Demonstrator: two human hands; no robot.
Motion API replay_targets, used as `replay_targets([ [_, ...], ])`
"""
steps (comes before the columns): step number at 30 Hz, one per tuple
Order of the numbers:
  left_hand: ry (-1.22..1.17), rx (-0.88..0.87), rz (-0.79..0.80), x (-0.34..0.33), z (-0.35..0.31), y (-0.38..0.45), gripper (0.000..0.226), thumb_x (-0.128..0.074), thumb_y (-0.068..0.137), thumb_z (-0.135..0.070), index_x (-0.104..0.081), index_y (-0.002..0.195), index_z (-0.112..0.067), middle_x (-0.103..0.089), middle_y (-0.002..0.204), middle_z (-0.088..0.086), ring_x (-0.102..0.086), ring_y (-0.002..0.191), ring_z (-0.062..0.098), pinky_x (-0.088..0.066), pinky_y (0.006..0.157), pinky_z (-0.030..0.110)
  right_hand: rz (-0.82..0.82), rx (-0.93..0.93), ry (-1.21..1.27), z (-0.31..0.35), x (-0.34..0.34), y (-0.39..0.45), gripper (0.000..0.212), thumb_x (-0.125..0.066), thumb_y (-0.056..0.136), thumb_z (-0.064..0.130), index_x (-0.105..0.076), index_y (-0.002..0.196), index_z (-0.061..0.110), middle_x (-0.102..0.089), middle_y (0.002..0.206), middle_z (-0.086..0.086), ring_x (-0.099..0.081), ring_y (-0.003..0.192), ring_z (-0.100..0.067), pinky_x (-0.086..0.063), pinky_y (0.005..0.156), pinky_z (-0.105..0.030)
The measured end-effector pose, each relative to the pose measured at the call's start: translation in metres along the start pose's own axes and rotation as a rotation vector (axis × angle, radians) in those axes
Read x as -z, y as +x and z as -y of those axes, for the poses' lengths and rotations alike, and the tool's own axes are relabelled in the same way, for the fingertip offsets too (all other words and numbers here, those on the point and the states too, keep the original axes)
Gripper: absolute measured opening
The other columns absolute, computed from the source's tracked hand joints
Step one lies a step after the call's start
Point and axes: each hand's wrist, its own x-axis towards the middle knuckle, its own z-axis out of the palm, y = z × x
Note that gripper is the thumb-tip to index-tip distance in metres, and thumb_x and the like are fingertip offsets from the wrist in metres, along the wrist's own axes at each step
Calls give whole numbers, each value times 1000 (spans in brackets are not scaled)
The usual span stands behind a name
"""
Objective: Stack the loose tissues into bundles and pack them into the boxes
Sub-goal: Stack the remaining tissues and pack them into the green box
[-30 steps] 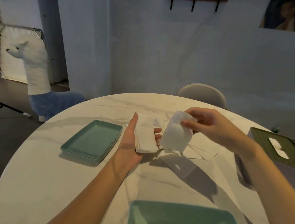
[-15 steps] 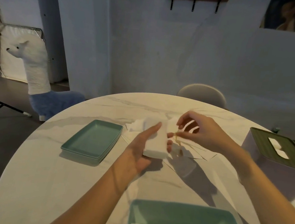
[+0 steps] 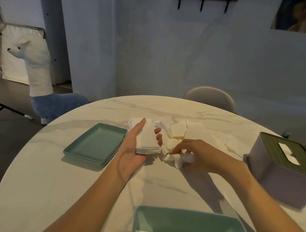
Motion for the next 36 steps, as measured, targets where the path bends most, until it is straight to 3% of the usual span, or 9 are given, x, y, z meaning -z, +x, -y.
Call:
replay_targets([
  [4,-7,-2,-29,1,0,2,37,-60,99,-43,-63,100,-6,-64,86,15,-55,79,23,-43,105,43,-120,-21,1,-1,-9,4,26,-68,97,30,-71,122,30,-69,119,12,-62,102,-13,-41,87,-15],
  [9,62,42,10,0,1,5,40,-63,94,-45,-66,96,-5,-61,86,11,-55,74,21,-49,74,32,-95,11,373,-4,33,-8,14,-71,93,37,-70,104,28,-69,95,14,-64,86,-10,-47,72,-17],
  [13,176,49,77,-5,11,10,46,-64,90,-48,-70,118,-12,-62,110,16,-60,98,30,-51,81,44,9,32,757,9,63,-19,40,-72,80,44,-66,117,30,-71,106,17,-67,101,-10,-54,84,-16],
  [15,186,95,110,-10,22,10,53,-55,98,-51,-55,141,-20,-67,118,16,-67,99,31,-58,81,49,11,-16,727,12,61,-15,48,-72,75,51,-63,119,34,-69,110,18,-66,105,-11,-55,86,-18],
  [20,77,184,194,-15,39,-2,43,-52,105,-42,-58,135,-12,-69,126,25,-66,106,44,-54,96,57,96,-228,459,10,48,-7,67,-71,64,70,-50,124,49,-53,120,24,-59,107,-10,-51,81,-15],
  [24,21,201,228,-11,38,3,45,-55,102,-36,-58,136,-6,-68,123,29,-64,104,48,-60,80,56,-84,-211,247,4,45,-8,37,-73,86,52,-54,115,39,-57,109,23,-58,95,-11,-50,78,-20],
  [27,84,245,258,-9,36,5,49,-55,102,-39,-58,139,-5,-64,126,28,-64,102,49,-56,83,58,-179,-155,313,4,49,-8,22,-61,98,40,-71,108,23,-71,101,6,-62,89,-18,-55,81,-31],
  [32,165,227,324,-8,36,7,45,-53,101,-40,-59,133,-8,-65,111,20,-62,96,37,-55,83,47,-2,85,836,16,69,-21,35,-63,92,36,-70,121,19,-73,111,3,-69,103,-23,-58,90,-31],
  [36,172,228,349,-8,36,5,62,-52,100,-58,-66,133,-8,-66,112,23,-65,99,40,-59,84,52,11,-19,611,19,54,-11,29,-69,89,44,-70,111,24,-74,98,11,-70,94,-14,-55,86,-23],
])
